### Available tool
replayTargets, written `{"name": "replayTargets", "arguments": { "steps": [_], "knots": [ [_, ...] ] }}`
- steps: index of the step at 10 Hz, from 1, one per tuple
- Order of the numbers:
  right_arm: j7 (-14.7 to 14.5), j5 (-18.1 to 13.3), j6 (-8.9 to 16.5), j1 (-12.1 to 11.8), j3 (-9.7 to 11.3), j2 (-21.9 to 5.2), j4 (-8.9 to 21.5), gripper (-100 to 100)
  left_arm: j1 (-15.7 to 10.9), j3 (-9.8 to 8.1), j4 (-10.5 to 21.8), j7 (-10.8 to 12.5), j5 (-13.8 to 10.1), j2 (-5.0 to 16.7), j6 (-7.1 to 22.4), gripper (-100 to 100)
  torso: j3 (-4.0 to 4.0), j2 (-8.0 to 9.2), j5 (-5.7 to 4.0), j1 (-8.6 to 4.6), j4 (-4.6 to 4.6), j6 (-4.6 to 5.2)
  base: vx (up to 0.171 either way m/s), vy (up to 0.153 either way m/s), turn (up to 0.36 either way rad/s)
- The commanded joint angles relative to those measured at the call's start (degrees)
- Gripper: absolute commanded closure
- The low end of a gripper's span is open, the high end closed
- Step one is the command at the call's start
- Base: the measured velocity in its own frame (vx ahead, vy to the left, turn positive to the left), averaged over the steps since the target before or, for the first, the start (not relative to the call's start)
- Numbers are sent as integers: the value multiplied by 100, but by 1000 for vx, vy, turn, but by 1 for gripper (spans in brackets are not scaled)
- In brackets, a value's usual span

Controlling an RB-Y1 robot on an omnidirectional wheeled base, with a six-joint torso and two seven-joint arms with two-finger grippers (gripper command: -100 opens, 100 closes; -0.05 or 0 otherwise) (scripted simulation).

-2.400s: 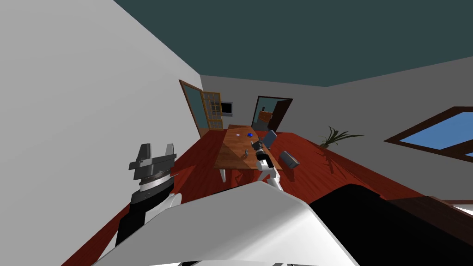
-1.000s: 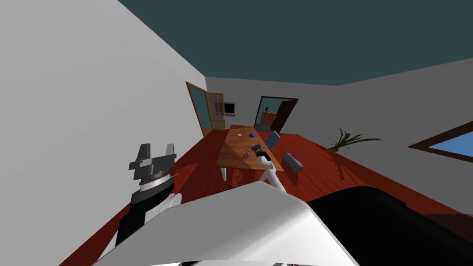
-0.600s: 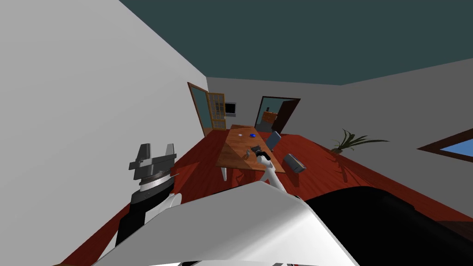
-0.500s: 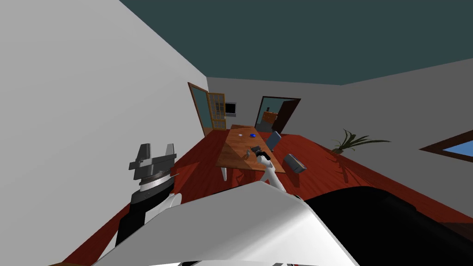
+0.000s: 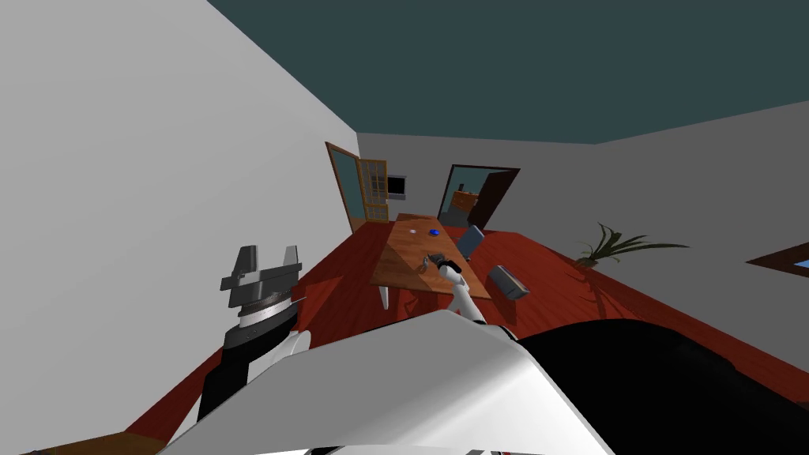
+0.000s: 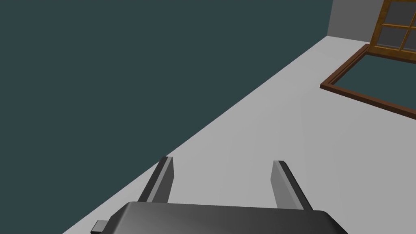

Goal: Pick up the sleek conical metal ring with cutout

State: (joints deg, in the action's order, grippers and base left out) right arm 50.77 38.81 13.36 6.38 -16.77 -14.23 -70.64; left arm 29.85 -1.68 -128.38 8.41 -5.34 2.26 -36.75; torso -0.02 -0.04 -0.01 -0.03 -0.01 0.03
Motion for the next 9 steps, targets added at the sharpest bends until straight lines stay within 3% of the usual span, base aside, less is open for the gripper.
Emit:
{"name": "replayTargets", "arguments": {
  "steps": [1,7,9],
  "knots": [
    [257,73,165,115,-85,21,286,-100,0,0,0,0,0,0,0,0,0,0,0,0,0,0,7,-5,60],
    [1108,402,680,567,-315,-12,1353,-100,0,0,0,0,0,0,0,0,-1,-2,2,8,0,-2,10,6,70],
    [1242,453,763,638,-351,-26,1559,-100,0,0,0,0,0,0,0,0,-1,-1,2,7,0,1,7,8,20]
  ]
}}
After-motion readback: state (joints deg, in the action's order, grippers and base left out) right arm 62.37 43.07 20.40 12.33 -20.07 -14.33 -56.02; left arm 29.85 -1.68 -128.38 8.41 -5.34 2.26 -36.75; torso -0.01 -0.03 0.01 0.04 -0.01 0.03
